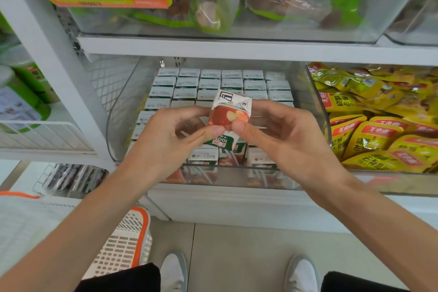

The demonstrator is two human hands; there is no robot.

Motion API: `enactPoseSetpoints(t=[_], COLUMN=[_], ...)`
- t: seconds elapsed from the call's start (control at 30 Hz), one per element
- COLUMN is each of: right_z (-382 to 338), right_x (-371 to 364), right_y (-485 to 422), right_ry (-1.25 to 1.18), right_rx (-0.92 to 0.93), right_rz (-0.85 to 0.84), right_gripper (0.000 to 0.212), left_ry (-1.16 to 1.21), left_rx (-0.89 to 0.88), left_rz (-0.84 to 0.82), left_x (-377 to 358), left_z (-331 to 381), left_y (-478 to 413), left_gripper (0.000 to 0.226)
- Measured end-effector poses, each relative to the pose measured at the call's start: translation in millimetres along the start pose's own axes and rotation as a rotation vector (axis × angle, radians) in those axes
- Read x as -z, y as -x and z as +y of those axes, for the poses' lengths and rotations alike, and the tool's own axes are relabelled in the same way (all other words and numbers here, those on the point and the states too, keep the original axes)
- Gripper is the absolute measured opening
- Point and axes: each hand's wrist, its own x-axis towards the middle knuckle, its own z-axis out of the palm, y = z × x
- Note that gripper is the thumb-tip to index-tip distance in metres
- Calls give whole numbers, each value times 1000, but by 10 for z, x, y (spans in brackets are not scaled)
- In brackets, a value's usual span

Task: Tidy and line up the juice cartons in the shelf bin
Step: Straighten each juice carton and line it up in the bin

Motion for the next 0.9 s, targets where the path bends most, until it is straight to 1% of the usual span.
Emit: enactPoseSetpoints(t=[0.1,0.17,0.23,0.27,0.33,0.37,0.4,0.47,0.53,0.63,0.7,0.77,0.8,0.87,0.9], right_z=[-16,-26,-36,-39,-53,-59,-57,-54,-51,-66,-80,-80,-70,-53,-59], right_x=[-6,-2,1,4,5,4,6,7,17,22,1,-10,1,68,111], right_y=[-5,-5,-5,-10,-31,-45,-51,-49,-45,-40,-45,-60,-63,-61,-45], right_ry=[-56,-97,-166,-210,-307,-340,-354,-341,-326,-297,-218,-110,-17,252,363], right_rx=[-48,-125,-206,-239,-305,-346,-384,-432,-441,-447,-434,-384,-337,-174,-84], right_rz=[32,55,58,62,88,94,81,25,-8,-29,-46,-70,-90,-138,-165], right_gripper=[27,32,38,38,33,31,30,33,36,38,36,30,26,22,25], left_ry=[-49,-30,20,28,21,21,25,23,30,29,25,45,56,42,14], left_rx=[13,19,37,42,43,31,5,-61,-101,-116,-116,-101,-82,-32,-15], left_rz=[-18,-35,-97,-144,-214,-227,-225,-185,-138,-99,-62,-31,-14,16,24], left_x=[-9,-19,-15,-10,-12,-19,-28,-44,-57,-75,-80,-84,-84,-77,-79], left_z=[43,52,45,44,47,54,64,76,68,89,88,61,50,27,14], left_y=[16,26,27,29,43,51,56,53,46,49,43,33,32,35,35], left_gripper=[41,41,46,58,91,102,106,100,91,80,72,62,60,66,67])
